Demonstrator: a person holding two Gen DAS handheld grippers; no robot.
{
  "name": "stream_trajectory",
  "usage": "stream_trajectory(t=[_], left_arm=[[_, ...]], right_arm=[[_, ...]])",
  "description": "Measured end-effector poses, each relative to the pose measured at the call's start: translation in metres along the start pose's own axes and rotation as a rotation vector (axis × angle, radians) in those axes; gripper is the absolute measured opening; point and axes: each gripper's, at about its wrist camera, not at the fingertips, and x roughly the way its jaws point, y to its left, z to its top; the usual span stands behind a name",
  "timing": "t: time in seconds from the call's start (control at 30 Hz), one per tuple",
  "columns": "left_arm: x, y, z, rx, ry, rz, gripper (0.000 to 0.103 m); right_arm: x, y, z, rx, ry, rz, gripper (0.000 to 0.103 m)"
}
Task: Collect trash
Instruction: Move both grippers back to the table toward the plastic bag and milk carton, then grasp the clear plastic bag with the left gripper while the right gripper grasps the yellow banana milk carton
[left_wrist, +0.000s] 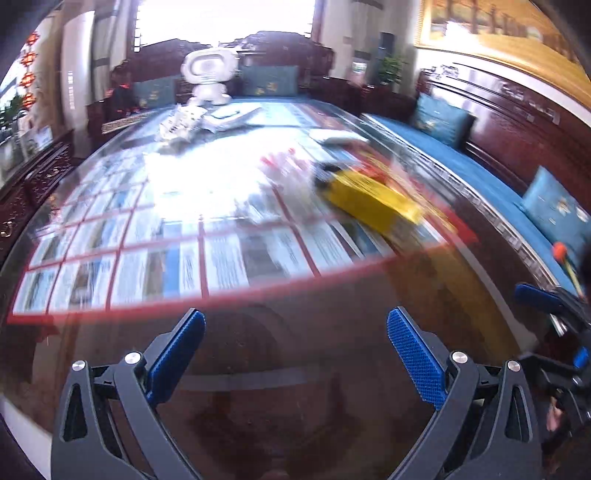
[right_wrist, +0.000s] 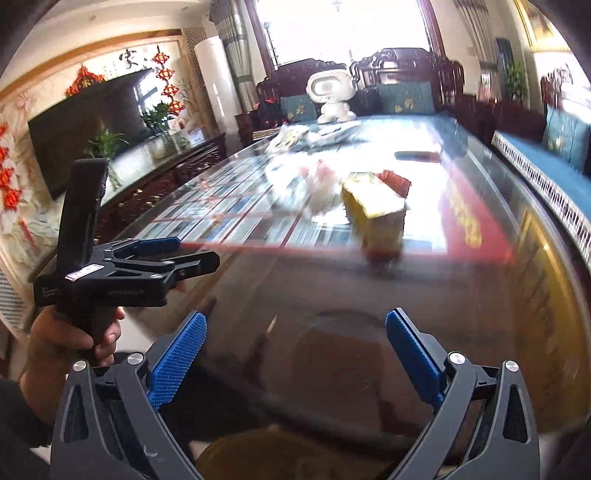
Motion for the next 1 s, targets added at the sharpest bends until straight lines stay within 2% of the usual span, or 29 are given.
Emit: stream_trajectory(t=[0.07, 0.17, 0.3, 0.37, 0.63, 0.67, 0.73, 0.77, 1.0], left_arm=[[0.023, 0.001, 0.021, -0.015, 0.003, 0.031, 0.099], [0.047, 0.005, 0.039, -0.033, 0.019, 0.028, 0.099], [0.088, 0.01, 0.062, -0.046, 0.067, 0.085, 0.099], [0.106, 0.015, 0.071, -0.072, 0.096, 0.084, 0.099], [0.122, 0.021, 0.081, -0.089, 0.097, 0.07, 0.099], [0.122, 0.021, 0.081, -0.086, 0.099, 0.068, 0.099], [0.124, 0.021, 0.08, -0.082, 0.103, 0.073, 0.099], [0.125, 0.022, 0.08, -0.082, 0.105, 0.074, 0.099], [0.135, 0.022, 0.091, -0.099, 0.103, 0.083, 0.099]], right_arm=[[0.019, -0.009, 0.019, -0.019, 0.013, -0.054, 0.095], [0.052, -0.024, 0.038, -0.04, 0.06, -0.116, 0.095], [0.096, -0.046, 0.058, -0.039, 0.128, -0.156, 0.095], [0.115, -0.058, 0.066, -0.022, 0.15, -0.166, 0.095], [0.162, -0.076, 0.082, -0.043, 0.189, -0.184, 0.094], [0.164, -0.076, 0.081, -0.045, 0.194, -0.168, 0.092], [0.166, -0.075, 0.079, -0.048, 0.217, -0.115, 0.056], [0.167, -0.073, 0.08, -0.048, 0.231, -0.1, 0.043], [0.136, -0.07, 0.082, -0.022, 0.163, -0.044, 0.043]])
